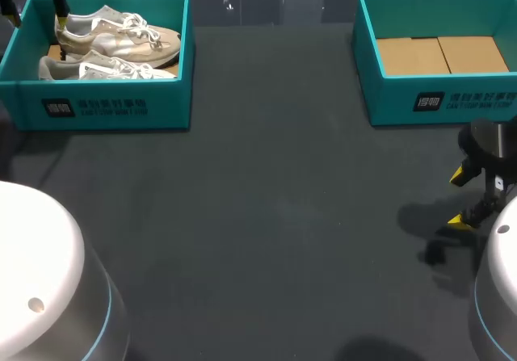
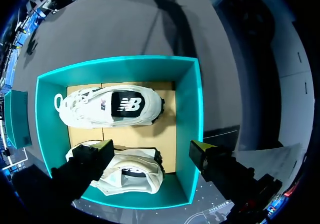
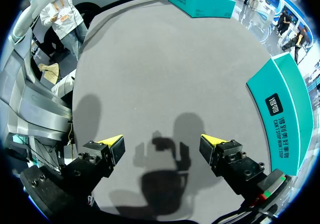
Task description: Take the shoe out of the shoebox, open the shoe tongue, remove and reinsert the insole, then place the shoe into the shoebox
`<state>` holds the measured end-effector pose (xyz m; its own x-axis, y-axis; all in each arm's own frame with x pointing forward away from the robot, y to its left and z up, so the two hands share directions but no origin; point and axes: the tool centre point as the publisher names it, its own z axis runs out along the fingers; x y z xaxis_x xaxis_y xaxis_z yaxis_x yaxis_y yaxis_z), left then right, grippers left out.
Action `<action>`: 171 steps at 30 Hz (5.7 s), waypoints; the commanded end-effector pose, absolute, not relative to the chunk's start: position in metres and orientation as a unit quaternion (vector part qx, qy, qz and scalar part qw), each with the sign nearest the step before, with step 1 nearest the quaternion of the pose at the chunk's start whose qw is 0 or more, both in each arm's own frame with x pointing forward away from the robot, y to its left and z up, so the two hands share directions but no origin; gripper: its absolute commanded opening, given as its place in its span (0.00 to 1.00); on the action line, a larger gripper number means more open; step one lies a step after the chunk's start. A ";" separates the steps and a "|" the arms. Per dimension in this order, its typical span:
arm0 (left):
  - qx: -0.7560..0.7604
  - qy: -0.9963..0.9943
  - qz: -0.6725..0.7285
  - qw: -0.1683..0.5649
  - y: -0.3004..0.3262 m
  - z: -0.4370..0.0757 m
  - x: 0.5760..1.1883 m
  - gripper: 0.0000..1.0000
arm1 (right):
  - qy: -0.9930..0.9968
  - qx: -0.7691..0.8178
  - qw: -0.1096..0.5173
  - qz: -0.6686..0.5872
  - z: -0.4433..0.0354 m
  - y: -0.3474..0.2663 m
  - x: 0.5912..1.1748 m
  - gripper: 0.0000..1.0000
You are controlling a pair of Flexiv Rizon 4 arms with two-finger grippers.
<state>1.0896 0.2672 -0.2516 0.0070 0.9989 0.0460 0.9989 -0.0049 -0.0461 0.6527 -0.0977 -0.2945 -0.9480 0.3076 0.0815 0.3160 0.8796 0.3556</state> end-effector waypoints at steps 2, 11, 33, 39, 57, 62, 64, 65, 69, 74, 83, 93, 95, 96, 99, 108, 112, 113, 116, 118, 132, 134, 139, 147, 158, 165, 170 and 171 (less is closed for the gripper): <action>-0.706 -0.708 -0.012 0.013 0.274 -0.254 1.069 1.00 | -0.969 -0.161 0.010 -0.185 -0.294 -0.098 0.651 1.00; -0.706 -0.708 -0.018 0.007 0.277 -0.273 1.039 1.00 | -0.969 -0.161 0.010 -0.185 -0.294 -0.098 0.651 1.00; -0.705 -0.708 -0.027 0.005 0.275 -0.334 1.038 0.81 | -0.969 -0.161 0.010 -0.185 -0.294 -0.098 0.651 1.00; -0.705 -0.709 -0.028 0.009 0.276 -0.346 1.038 0.73 | -0.969 -0.161 0.010 -0.185 -0.294 -0.098 0.651 1.00; -0.702 -0.710 -0.039 0.026 0.280 -0.368 1.039 0.15 | -0.969 -0.161 0.010 -0.185 -0.294 -0.098 0.651 1.00; -0.705 -0.708 -0.034 0.031 0.283 -0.368 1.040 0.00 | -0.969 -0.161 0.010 -0.185 -0.294 -0.098 0.651 1.00; -0.706 -0.707 -0.034 0.032 0.284 -0.366 1.040 0.00 | -0.969 -0.161 0.010 -0.185 -0.294 -0.098 0.651 1.00; -0.707 -0.706 -0.033 0.032 0.285 -0.365 1.040 0.00 | -0.969 -0.161 0.010 -0.185 -0.294 -0.098 0.651 1.00; -0.707 -0.706 -0.032 0.032 0.289 -0.358 1.039 0.00 | -0.969 -0.161 0.010 -0.185 -0.294 -0.098 0.651 1.00; -0.703 -0.709 -0.031 0.030 0.296 -0.348 1.039 0.00 | -0.969 -0.161 0.010 -0.185 -0.294 -0.098 0.651 1.00; -0.698 -0.716 -0.027 0.020 0.304 -0.308 1.039 0.00 | -0.969 -0.161 0.010 -0.185 -0.294 -0.098 0.651 1.00; -0.699 -0.714 -0.044 0.013 0.313 -0.250 1.035 0.00 | -0.969 -0.161 0.010 -0.185 -0.294 -0.098 0.651 1.00; -0.699 -0.714 -0.047 0.012 0.315 -0.237 1.034 0.00 | -0.969 -0.161 0.010 -0.185 -0.294 -0.098 0.651 1.00; -0.699 -0.714 -0.047 0.013 0.316 -0.231 1.034 0.00 | -0.969 -0.161 0.010 -0.185 -0.294 -0.098 0.651 1.00; -0.699 -0.713 -0.049 0.016 0.319 -0.212 1.032 0.00 | -0.969 -0.161 0.010 -0.185 -0.294 -0.098 0.651 1.00; -0.690 -0.722 -0.054 0.016 0.321 -0.153 1.029 0.00 | -0.969 -0.161 0.010 -0.185 -0.294 -0.098 0.651 1.00; -0.690 -0.721 -0.061 0.016 0.317 -0.133 1.019 0.00 | -0.969 -0.161 0.010 -0.185 -0.294 -0.098 0.651 1.00; -0.691 -0.720 -0.061 0.017 0.315 -0.129 1.015 0.00 | -0.969 -0.161 0.010 -0.185 -0.294 -0.098 0.651 1.00; -0.691 -0.720 -0.067 0.022 0.308 -0.117 1.005 0.00 | -0.969 -0.161 0.010 -0.185 -0.294 -0.098 0.651 1.00; -0.688 -0.722 -0.074 0.024 0.301 -0.111 0.996 0.00 | -0.969 -0.161 0.010 -0.185 -0.294 -0.098 0.651 1.00; -0.701 -0.707 -0.080 0.047 0.232 -0.094 0.900 0.00 | -0.969 -0.161 0.010 -0.185 -0.294 -0.098 0.651 1.00; -0.703 -0.704 -0.082 0.055 0.218 -0.097 0.884 0.00 | -0.969 -0.161 0.010 -0.185 -0.294 -0.098 0.651 1.00; -0.708 -0.698 -0.078 0.066 0.183 -0.102 0.853 0.00 | -0.969 -0.161 0.010 -0.185 -0.294 -0.098 0.651 1.00; -0.714 -0.690 -0.082 0.084 0.128 -0.114 0.807 0.00 | -0.969 -0.161 0.010 -0.185 -0.294 -0.098 0.651 1.00; -0.714 -0.690 -0.083 0.085 0.122 -0.115 0.802 0.00 | -0.969 -0.161 0.010 -0.185 -0.294 -0.098 0.651 1.00; -0.684 -0.708 -0.123 0.122 0.104 -0.129 0.782 0.00 | -0.969 -0.161 0.010 -0.185 -0.294 -0.098 0.651 1.00; -0.685 -0.703 -0.146 0.125 0.062 -0.142 0.758 0.00 | -0.969 -0.161 0.010 -0.185 -0.294 -0.098 0.651 1.00; -0.682 -0.704 -0.149 0.126 0.054 -0.145 0.755 0.00 | -0.969 -0.161 0.010 -0.185 -0.294 -0.098 0.651 1.00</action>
<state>0.7652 0.0800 -0.1377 -0.0262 0.9468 0.3208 0.9997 0.0254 0.0068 0.6527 -0.0978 -0.2946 -0.9479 0.3079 0.0815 0.3163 0.8795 0.3557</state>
